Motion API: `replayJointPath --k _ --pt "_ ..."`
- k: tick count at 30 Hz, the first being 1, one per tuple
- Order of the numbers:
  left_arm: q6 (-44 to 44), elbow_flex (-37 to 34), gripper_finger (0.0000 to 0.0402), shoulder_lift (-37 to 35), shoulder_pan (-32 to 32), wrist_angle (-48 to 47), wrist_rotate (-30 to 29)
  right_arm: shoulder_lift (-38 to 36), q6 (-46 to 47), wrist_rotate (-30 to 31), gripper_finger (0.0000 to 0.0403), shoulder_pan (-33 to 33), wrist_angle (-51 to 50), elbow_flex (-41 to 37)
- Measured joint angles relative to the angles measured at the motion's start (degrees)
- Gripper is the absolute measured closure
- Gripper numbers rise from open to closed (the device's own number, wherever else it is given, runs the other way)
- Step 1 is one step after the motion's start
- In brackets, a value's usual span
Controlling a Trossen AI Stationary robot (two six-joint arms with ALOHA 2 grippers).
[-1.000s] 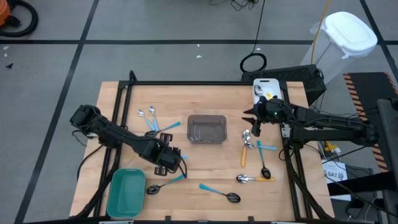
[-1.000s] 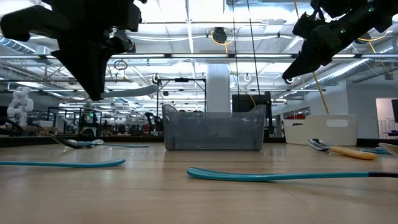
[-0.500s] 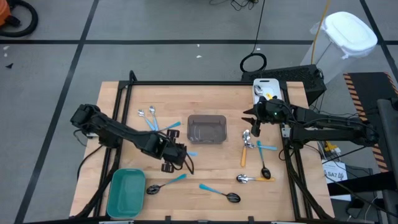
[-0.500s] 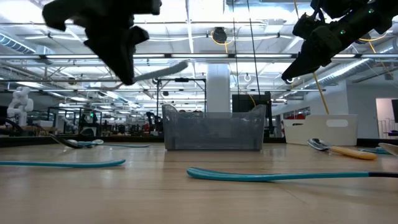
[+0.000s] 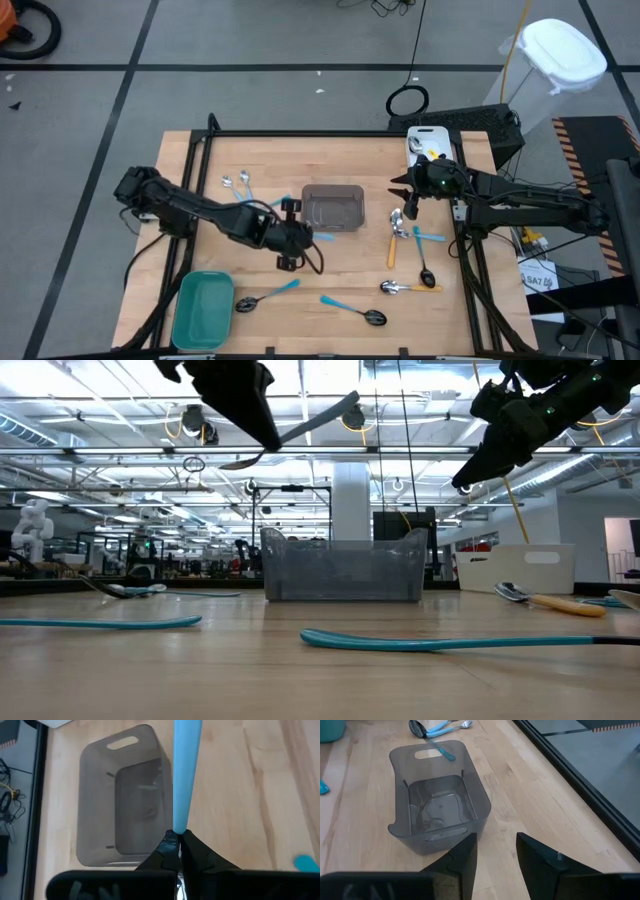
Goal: Sort silverware by color (type)
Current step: Put the bottom left light blue spoon into the black bin
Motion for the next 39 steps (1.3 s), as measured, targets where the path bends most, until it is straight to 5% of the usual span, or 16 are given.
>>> replayJointPath --k 26,39 --pt "1.7 0.0 0.04 0.0 5.5 8.4 -2.0 0.0 1.2 0.0 0.0271 2.2 -0.5 0.0" --pt "6.9 0.0 0.04 7.1 9.9 15.5 -2.0 0.0 1.0 0.1 0.0271 2.3 -0.5 0.0"
